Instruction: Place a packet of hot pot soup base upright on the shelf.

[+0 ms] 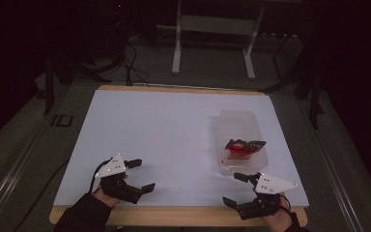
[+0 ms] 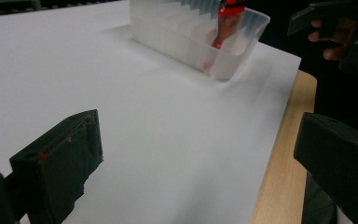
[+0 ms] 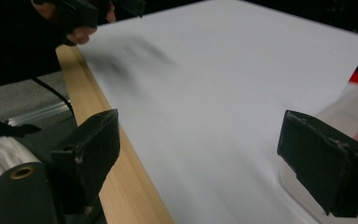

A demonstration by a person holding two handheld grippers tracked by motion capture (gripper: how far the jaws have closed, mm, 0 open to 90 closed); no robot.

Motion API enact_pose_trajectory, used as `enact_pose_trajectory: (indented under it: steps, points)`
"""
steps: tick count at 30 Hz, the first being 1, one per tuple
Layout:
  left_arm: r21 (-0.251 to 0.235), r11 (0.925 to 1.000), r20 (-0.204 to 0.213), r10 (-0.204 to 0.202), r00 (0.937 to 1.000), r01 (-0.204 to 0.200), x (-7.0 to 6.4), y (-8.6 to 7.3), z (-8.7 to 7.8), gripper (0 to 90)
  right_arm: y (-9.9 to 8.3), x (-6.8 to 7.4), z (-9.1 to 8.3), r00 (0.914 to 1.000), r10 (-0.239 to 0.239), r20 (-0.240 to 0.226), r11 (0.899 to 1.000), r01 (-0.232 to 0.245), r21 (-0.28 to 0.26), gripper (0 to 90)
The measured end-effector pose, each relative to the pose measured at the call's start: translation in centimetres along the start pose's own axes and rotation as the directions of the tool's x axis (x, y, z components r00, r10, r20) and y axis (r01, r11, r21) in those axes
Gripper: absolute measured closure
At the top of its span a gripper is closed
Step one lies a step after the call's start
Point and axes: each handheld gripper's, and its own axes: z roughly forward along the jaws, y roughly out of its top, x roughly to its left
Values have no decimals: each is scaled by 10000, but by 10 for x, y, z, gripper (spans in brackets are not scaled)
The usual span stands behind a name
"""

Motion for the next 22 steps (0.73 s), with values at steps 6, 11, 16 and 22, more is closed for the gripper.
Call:
enact_pose_trajectory:
  steps: [6,11,16,22]
  points:
    - [-3,9996,338,295,9990,-295,-6,-1,7,10,-2,-3,1,9997,136,-204,9999,-135,49,131]
    - [-186,9991,570,395,9976,-385,-7,-2,7,10,-4,-8,-1,9998,174,-85,9998,-174,-1,131]
    - [-260,9990,552,382,9977,-368,-6,-3,7,10,-4,-11,-2,10000,39,86,10000,-39,3,135]
    - [-298,9989,557,384,9977,-368,-6,-3,8,10,-3,-10,-3,9999,-56,150,9999,58,-120,135]
